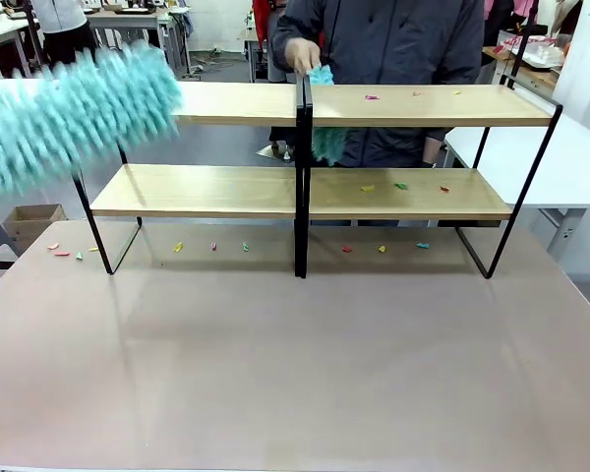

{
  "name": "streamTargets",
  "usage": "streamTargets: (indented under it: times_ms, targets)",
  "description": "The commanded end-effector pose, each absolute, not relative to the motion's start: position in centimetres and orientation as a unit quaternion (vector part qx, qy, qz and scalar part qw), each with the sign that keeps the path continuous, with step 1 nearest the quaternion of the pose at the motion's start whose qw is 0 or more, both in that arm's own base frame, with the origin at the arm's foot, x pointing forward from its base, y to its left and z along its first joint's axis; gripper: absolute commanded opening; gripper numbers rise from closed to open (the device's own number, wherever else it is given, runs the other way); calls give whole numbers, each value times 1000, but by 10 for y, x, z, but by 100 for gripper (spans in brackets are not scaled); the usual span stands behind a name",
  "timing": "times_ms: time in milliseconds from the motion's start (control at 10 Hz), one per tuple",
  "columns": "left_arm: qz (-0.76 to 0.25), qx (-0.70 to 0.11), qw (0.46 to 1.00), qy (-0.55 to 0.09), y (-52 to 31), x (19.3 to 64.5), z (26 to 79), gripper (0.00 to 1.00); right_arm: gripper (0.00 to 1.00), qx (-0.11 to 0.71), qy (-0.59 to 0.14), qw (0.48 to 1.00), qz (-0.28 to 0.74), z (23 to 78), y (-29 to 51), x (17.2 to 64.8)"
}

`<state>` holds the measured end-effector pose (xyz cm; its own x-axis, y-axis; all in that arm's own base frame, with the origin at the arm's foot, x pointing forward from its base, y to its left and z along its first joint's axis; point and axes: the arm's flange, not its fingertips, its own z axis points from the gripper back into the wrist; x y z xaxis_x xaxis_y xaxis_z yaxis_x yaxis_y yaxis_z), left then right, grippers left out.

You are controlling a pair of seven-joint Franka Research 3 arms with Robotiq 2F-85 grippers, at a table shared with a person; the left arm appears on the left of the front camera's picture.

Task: Clean the shelves.
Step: Clean a randomly selected level of the Shelf with the Duster.

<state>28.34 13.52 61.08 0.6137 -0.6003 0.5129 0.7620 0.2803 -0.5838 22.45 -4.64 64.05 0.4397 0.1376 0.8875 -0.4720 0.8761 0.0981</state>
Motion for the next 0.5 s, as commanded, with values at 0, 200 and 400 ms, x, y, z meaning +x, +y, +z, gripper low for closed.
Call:
streamTargets:
  times_ms: [0, 200, 400]
  targets:
    - [-410, -477, 747, -214, 190, 302, 634, 12, 100, 168, -497, 832, 183, 641, -47, 225]
    - [-405, -481, 724, -283, 238, 299, 652, 12, 100, 168, -497, 832, 183, 641, -47, 225]
    - [-368, -488, 739, -283, 253, 311, 648, 12, 100, 168, -497, 832, 183, 641, -47, 225]
